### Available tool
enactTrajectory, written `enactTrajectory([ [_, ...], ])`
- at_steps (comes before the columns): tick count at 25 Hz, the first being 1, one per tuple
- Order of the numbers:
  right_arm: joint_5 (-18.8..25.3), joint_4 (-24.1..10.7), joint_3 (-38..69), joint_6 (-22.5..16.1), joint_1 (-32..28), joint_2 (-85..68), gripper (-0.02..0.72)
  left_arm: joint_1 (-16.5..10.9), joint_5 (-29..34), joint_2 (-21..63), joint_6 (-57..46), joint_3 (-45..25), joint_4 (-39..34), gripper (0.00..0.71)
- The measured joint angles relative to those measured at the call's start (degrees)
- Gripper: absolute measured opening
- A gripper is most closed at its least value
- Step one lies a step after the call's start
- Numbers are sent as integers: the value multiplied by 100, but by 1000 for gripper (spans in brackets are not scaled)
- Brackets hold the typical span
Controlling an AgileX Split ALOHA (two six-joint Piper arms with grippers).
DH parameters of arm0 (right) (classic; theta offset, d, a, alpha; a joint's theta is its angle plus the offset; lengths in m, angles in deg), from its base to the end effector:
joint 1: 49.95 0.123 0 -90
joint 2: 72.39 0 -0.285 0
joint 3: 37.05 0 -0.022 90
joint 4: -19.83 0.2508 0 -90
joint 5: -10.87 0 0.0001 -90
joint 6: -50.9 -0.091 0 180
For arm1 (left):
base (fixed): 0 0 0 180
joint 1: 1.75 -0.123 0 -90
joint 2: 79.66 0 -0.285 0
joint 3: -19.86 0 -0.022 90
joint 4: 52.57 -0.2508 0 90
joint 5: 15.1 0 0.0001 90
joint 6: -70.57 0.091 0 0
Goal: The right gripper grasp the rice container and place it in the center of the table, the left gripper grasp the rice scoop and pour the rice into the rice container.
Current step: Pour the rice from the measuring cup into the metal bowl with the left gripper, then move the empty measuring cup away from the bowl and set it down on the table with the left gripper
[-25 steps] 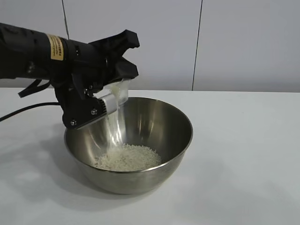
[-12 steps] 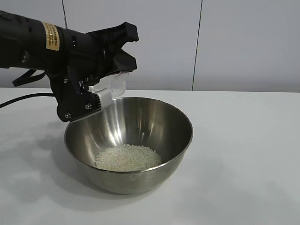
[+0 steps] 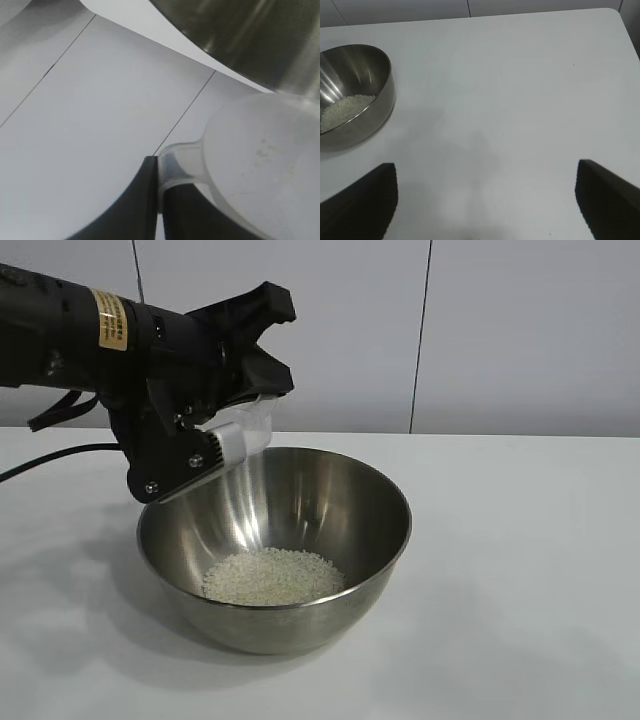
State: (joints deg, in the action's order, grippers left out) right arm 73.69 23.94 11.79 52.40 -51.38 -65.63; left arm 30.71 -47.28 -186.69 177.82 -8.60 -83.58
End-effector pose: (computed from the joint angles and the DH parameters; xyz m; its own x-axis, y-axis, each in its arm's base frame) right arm -0.0085 0.0060 0.2732 -0.4751 0.0185 -0.8798 -0.0280 0.9990 0.0361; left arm 0.2892 -0.2135 0.2062 0.7020 0.3703 0.6083 -0.3358 -0.5811 0.7413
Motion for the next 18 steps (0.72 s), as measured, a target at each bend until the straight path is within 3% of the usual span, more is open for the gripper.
enactTrajectory([
  [4, 0, 0, 0, 0, 0, 0, 661, 104, -1353, 0, -2946, -182, 103, 6],
  [8, 0, 0, 0, 0, 0, 0, 661, 173, -2480, 0, -5596, -369, 1135, 6],
  [13, 0, 0, 0, 0, 0, 0, 661, 173, -3188, 0, -7249, -590, 2828, 6],
  [18, 0, 0, 0, 0, 0, 0, 661, 100, -3277, 102, -8470, -1025, 4176, 6],
])
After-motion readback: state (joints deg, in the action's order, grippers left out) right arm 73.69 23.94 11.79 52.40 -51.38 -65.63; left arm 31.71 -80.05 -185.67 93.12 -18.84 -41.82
